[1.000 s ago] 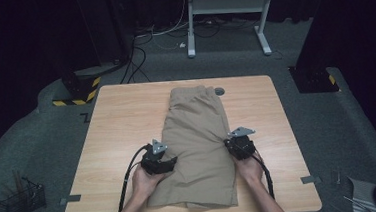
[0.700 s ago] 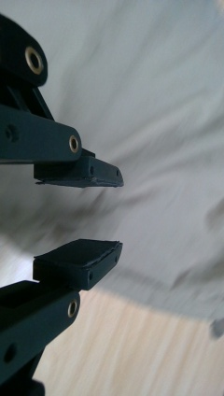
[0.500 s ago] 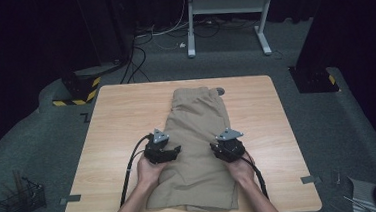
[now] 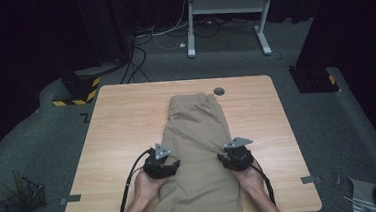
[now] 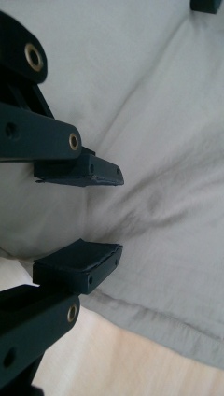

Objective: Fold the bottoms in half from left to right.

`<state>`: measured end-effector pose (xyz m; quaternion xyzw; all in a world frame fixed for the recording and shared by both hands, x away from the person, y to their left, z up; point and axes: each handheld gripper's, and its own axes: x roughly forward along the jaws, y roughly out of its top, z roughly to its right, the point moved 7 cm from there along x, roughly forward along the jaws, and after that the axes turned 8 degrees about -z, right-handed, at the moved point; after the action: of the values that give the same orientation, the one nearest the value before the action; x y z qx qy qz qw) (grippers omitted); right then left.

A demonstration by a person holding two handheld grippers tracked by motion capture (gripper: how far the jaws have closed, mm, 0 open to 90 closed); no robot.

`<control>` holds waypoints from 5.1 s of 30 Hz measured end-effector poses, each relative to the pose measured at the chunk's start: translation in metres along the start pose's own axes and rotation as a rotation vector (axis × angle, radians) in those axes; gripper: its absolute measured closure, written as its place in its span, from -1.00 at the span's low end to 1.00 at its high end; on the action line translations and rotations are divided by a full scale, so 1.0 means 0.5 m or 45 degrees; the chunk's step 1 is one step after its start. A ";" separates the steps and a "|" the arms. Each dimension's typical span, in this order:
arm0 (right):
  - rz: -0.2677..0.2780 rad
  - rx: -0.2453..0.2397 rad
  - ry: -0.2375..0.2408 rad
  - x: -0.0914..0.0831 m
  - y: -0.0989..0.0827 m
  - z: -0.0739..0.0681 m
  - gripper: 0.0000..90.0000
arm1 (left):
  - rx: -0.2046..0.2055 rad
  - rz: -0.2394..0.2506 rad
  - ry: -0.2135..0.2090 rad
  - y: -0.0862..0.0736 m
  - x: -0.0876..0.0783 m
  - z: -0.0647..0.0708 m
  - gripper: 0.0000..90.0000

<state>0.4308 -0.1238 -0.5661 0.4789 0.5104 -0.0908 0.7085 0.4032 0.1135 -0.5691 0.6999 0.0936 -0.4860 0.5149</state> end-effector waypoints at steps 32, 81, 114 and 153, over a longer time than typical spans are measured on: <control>-0.011 0.087 -0.138 0.024 0.044 0.078 0.56 | -0.022 -0.045 0.030 0.037 0.027 -0.037 -0.12; 0.053 0.082 -0.056 0.024 0.030 0.033 0.88 | -0.032 -0.029 0.011 0.021 0.015 -0.016 -0.06; 0.072 0.153 -0.068 0.046 0.099 0.085 0.96 | -0.063 -0.008 0.106 0.080 0.065 -0.064 -0.18; 0.003 0.094 -0.082 0.037 0.080 0.064 0.06 | 0.031 -0.055 -0.060 0.086 0.032 -0.016 -0.20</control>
<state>0.4842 -0.1209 -0.5572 0.5020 0.4830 -0.1240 0.7067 0.4429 0.0945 -0.5544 0.6924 0.0905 -0.5145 0.4977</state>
